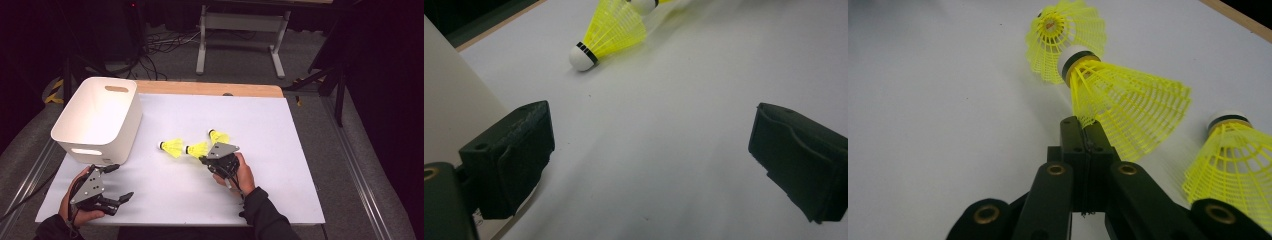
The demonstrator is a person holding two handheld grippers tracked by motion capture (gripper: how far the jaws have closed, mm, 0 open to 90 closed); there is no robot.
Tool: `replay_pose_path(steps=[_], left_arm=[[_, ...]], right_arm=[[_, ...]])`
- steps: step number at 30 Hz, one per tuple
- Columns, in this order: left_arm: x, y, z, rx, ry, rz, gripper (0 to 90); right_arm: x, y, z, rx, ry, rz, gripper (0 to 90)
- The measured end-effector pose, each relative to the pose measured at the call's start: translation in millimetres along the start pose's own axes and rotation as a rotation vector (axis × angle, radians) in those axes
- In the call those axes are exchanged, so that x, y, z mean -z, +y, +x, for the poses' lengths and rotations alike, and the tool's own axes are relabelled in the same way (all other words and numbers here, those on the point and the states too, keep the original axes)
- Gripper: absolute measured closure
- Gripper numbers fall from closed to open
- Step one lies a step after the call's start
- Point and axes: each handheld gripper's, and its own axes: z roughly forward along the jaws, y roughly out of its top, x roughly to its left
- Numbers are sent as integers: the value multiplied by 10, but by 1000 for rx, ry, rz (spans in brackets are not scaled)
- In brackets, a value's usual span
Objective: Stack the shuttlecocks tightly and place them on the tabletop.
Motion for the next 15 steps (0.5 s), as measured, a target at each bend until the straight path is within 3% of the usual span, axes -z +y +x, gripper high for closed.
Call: replay_pose_path(steps=[15], left_arm=[[-26,5,-23,-10,-15,7,53]], right_arm=[[-289,126,-23,-9,16,11,900]])
